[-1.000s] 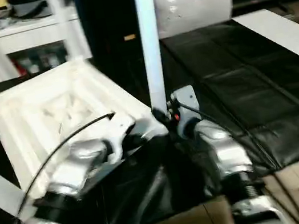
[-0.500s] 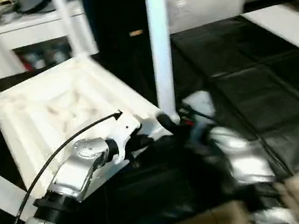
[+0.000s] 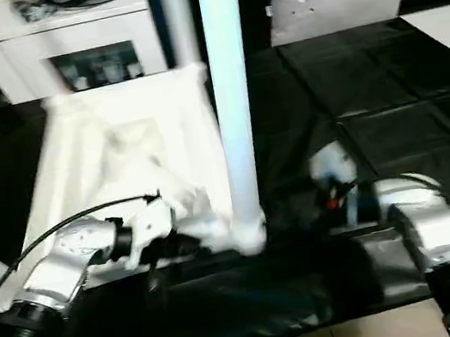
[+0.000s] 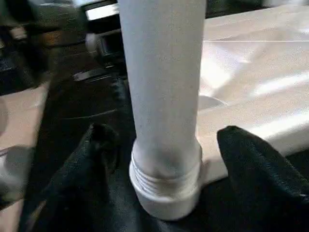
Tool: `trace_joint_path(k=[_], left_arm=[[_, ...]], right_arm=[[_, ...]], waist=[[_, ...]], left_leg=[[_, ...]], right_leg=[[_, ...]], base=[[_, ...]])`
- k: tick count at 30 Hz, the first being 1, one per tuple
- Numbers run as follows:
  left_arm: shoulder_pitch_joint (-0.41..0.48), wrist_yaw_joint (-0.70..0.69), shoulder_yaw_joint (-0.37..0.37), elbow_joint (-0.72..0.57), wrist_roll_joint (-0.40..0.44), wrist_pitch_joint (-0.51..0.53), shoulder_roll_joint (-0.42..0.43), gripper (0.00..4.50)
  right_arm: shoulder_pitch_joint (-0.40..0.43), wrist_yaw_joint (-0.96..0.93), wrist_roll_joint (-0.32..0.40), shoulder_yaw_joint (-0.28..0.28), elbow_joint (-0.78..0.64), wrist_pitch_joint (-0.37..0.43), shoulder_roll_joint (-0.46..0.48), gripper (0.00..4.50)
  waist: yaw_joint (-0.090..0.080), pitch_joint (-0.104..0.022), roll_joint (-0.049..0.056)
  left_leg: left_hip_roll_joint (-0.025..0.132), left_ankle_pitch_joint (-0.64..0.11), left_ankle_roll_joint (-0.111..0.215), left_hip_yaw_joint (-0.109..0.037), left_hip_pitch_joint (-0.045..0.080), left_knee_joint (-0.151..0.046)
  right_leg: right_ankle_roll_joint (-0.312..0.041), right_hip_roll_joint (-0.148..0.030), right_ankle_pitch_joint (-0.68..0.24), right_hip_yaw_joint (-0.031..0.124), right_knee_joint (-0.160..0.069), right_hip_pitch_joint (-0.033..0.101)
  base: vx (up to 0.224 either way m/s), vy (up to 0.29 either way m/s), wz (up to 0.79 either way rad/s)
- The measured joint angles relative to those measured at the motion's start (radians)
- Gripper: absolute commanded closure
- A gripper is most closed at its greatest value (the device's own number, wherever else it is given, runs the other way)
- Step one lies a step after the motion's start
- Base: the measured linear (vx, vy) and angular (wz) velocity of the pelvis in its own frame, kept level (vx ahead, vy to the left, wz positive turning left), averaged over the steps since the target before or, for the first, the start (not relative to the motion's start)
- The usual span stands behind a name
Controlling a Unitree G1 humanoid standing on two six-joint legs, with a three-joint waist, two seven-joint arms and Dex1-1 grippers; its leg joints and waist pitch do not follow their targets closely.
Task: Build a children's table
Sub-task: Rotate leg to tighten
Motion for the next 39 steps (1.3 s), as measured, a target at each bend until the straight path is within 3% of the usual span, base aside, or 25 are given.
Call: trace_joint_path(k=[4, 10, 16, 24, 25, 30, 33, 37, 38, 39], left_arm=[[-0.006, -0.045, -0.025, 0.003, 0.001, -0.032, 0.001, 4.50], [-0.025, -0.057, -0.040, 0.027, 0.002, -0.051, -0.010, 4.50], [-0.025, -0.058, -0.041, 0.029, 0.007, -0.056, -0.011, 4.50], [0.004, -0.008, 0.002, -0.048, -0.022, 0.170, -0.031, 4.50], [0.008, 0.018, 0.015, -0.056, -0.021, 0.202, -0.036, 4.50], [0.015, 0.218, 0.069, -0.072, 0.009, 0.350, -0.109, 4.50], [0.010, 0.336, 0.092, -0.081, 0.026, 0.429, -0.168, 4.50], [-0.008, 0.467, 0.119, -0.081, 0.048, 0.521, -0.242, 4.50], [-0.013, 0.510, 0.128, -0.079, 0.052, 0.542, -0.267, 4.50], [-0.015, 0.538, 0.130, -0.078, 0.058, 0.551, -0.284, 4.50]], right_arm=[[-0.010, 0.042, 0.000, 0.031, 0.001, 0.012, 0.001, 1.40], [-0.050, 0.082, -0.014, 0.074, 0.057, 0.012, 0.029, 2.06], [-0.055, 0.094, -0.018, 0.078, 0.071, 0.024, 0.034, 2.49], [-0.010, -0.017, -0.011, 0.048, 0.003, 0.098, 0.066, 2.54], [-0.011, -0.064, -0.020, 0.037, -0.001, 0.114, 0.083, 2.55], [-0.030, -0.430, -0.092, -0.021, 0.008, 0.158, 0.218, 2.55], [-0.057, -0.627, -0.131, -0.044, 0.013, 0.205, 0.293, 2.55], [-0.077, -0.831, -0.154, -0.087, 0.020, 0.234, 0.394, 2.55], [-0.085, -0.893, -0.165, -0.098, 0.034, 0.219, 0.427, 2.00], [-0.087, -0.935, -0.177, -0.105, 0.041, 0.205, 0.450, 2.00]], waist=[[0.011, 0.000, -0.002], [0.012, 0.000, -0.005], [0.014, 0.000, -0.007], [0.009, 0.000, -0.008], [0.003, 0.000, -0.009], [-0.069, 0.001, -0.013], [-0.093, 0.003, -0.017], [-0.111, 0.004, -0.014], [-0.119, 0.005, -0.013], [-0.123, 0.006, -0.011]], left_leg=[[0.000, 0.000, 0.000, 0.001, 0.000, 0.003], [0.002, 0.000, 0.000, 0.007, 0.001, 0.006], [0.002, 0.000, 0.000, 0.010, 0.001, 0.006], [0.003, 0.000, 0.000, 0.012, 0.004, 0.008], [0.003, 0.000, 0.000, 0.012, 0.005, 0.008], [0.004, 0.001, -0.002, 0.011, 0.014, 0.008], [0.002, 0.001, -0.002, 0.001, 0.015, 0.008], [0.002, 0.001, -0.002, -0.011, 0.012, 0.008], [0.004, 0.001, -0.002, -0.014, 0.011, 0.008], [0.004, 0.001, -0.002, -0.017, 0.010, 0.007]], right_leg=[[-0.001, 0.000, 0.001, 0.002, 0.000, 0.002], [-0.002, -0.001, 0.001, 0.003, 0.001, 0.003], [-0.002, -0.002, 0.001, 0.004, 0.001, 0.003], [-0.001, -0.003, 0.001, 0.005, 0.007, 0.002], [0.003, -0.002, -0.001, 0.005, 0.007, 0.002], [0.006, -0.002, -0.003, 0.003, 0.002, 0.002], [0.007, -0.002, -0.004, -0.004, -0.004, 0.002], [0.007, -0.003, -0.004, -0.021, -0.021, 0.005], [0.007, -0.003, -0.004, -0.029, -0.029, 0.007], [0.007, -0.003, -0.004, -0.034, -0.036, 0.009]], base=[[0.000, 0.000, 0.00], [0.000, 0.000, 0.00], [0.000, 0.000, 0.00], [0.000, 0.000, 0.00], [0.000, 0.000, 0.00], [-0.017, 0.006, -0.08], [-0.013, 0.006, -0.06], [0.000, 0.000, 0.00], [0.000, 0.000, 0.00], [0.000, 0.000, 0.00]])
